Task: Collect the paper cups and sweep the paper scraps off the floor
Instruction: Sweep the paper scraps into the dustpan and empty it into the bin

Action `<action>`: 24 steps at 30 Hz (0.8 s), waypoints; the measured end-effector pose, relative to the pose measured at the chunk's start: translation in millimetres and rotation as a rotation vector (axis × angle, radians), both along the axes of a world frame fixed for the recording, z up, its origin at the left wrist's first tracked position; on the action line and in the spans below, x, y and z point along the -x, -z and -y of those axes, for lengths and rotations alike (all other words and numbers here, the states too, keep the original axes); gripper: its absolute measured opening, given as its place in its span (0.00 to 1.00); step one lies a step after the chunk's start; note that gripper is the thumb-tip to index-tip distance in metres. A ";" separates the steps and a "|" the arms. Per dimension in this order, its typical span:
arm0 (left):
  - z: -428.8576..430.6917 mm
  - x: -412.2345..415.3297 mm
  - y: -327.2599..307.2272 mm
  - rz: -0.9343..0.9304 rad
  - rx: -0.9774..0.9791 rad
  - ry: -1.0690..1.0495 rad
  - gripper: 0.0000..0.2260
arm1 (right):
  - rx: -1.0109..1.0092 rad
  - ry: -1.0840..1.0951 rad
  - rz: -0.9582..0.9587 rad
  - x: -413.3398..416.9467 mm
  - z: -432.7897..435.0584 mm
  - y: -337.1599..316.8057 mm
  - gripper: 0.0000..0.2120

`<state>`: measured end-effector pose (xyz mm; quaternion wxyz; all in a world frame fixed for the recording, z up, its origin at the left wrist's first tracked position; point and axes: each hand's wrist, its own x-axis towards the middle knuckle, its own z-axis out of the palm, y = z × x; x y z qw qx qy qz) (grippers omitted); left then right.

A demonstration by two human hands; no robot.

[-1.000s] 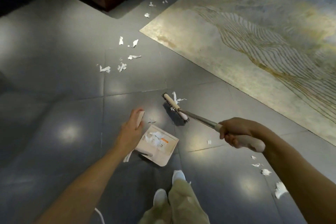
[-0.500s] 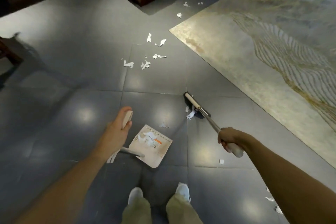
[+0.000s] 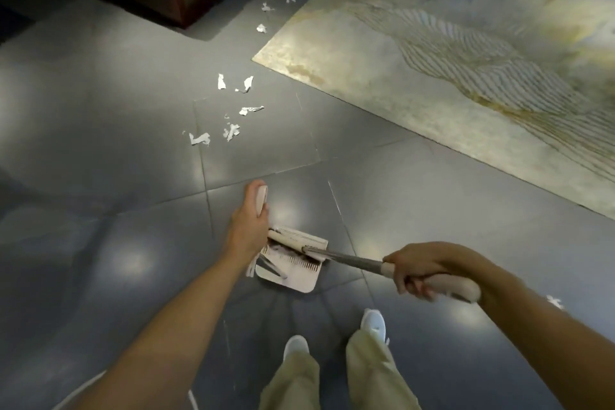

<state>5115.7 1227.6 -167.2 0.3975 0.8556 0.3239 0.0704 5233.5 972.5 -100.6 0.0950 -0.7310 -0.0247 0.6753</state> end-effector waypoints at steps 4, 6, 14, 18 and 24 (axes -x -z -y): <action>-3.5 9.3 1.1 0.000 0.019 0.122 0.15 | -0.005 0.221 -0.007 25.4 29.8 -25.3 0.12; 0.3 10.3 -0.3 -0.015 0.041 0.185 0.14 | -0.022 0.267 0.024 38.1 45.4 -30.5 0.14; 48.6 -25.7 -4.0 -0.001 0.025 0.468 0.15 | -0.040 0.631 0.177 69.4 121.0 -30.2 0.10; 87.6 -49.4 -1.3 0.004 0.005 0.643 0.17 | -0.012 0.621 0.306 88.1 150.4 -18.6 0.06; 153.1 -75.3 0.8 0.026 -0.026 0.897 0.16 | 0.055 0.923 0.411 95.4 198.7 16.2 0.04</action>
